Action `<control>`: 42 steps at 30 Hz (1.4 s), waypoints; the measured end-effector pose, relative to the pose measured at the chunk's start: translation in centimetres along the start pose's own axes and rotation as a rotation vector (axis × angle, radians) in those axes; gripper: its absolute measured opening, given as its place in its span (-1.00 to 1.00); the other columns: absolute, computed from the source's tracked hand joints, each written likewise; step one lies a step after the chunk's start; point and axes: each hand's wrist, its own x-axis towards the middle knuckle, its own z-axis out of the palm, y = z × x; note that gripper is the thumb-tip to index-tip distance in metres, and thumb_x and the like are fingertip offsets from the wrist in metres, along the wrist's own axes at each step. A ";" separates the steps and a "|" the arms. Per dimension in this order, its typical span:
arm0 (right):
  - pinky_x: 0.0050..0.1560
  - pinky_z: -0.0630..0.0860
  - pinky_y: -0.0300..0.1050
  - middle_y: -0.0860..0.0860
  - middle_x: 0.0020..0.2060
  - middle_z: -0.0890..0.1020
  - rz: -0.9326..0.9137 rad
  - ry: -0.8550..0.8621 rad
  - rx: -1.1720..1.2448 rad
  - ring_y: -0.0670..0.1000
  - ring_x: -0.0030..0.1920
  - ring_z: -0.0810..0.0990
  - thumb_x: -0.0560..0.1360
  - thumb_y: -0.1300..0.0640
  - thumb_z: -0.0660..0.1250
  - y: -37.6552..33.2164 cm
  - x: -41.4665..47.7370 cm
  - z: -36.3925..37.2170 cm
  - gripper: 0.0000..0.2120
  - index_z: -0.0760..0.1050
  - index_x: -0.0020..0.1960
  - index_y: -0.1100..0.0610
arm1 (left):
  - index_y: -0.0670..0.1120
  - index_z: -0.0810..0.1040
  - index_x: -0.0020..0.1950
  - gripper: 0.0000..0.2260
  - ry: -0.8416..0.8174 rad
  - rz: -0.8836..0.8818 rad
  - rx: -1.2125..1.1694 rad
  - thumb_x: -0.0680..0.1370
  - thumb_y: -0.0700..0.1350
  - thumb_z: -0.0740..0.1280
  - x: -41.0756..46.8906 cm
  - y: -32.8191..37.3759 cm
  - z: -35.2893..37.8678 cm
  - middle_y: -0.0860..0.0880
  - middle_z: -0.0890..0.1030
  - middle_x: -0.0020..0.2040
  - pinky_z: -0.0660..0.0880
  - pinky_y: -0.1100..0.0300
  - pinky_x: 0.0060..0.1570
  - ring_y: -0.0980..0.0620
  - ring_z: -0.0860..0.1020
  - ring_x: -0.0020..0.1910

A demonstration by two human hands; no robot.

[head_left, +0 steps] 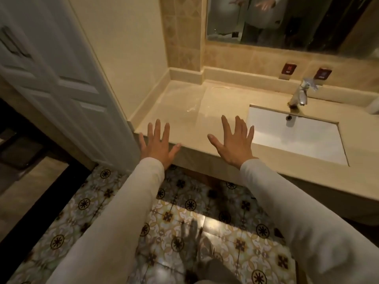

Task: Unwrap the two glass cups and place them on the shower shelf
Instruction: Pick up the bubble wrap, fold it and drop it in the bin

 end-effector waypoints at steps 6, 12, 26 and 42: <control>0.55 -0.30 0.34 0.23 0.65 -0.05 -0.026 0.003 0.020 0.24 0.65 -0.15 0.57 -0.46 -0.11 1.7 12.5 -1.4 -0.22 -0.09 0.67 -0.09 | 0.07 -0.24 0.58 -0.33 0.011 -0.052 0.001 0.58 0.34 -0.11 10.7 2.2 -0.9 -0.03 -0.25 0.60 -0.22 -0.21 0.48 -0.10 -0.26 0.56; 0.55 -0.31 0.35 0.25 0.65 -0.03 -0.028 0.005 0.045 0.24 0.65 -0.15 0.58 -0.45 -0.07 1.8 17.2 -0.7 -0.22 -0.07 0.67 -0.08 | 0.07 -0.27 0.57 -0.34 0.012 -0.066 0.021 0.58 0.34 -0.14 14.8 2.0 -0.7 -0.03 -0.29 0.60 -0.23 -0.21 0.49 -0.09 -0.30 0.55; 0.55 -0.26 0.35 0.27 0.63 0.02 0.051 0.046 0.027 0.24 0.64 -0.09 0.58 -0.44 -0.03 -2.0 34.3 1.4 -0.22 -0.03 0.66 -0.07 | 0.07 -0.20 0.58 -0.35 0.015 -0.026 -0.049 0.59 0.32 -0.11 35.0 -3.7 0.7 -0.02 -0.23 0.61 -0.23 -0.18 0.50 -0.07 -0.26 0.57; 0.56 0.10 0.24 0.25 0.64 0.02 0.279 -0.022 0.286 0.25 0.64 -0.03 0.61 -0.29 0.22 -7.6 47.1 6.4 -0.23 0.04 0.67 -0.01 | 0.02 0.07 0.58 -0.41 -0.147 -0.011 -0.606 0.61 0.24 0.07 50.7 -10.2 4.4 -0.01 0.16 0.57 0.22 -0.03 0.46 -0.04 0.19 0.52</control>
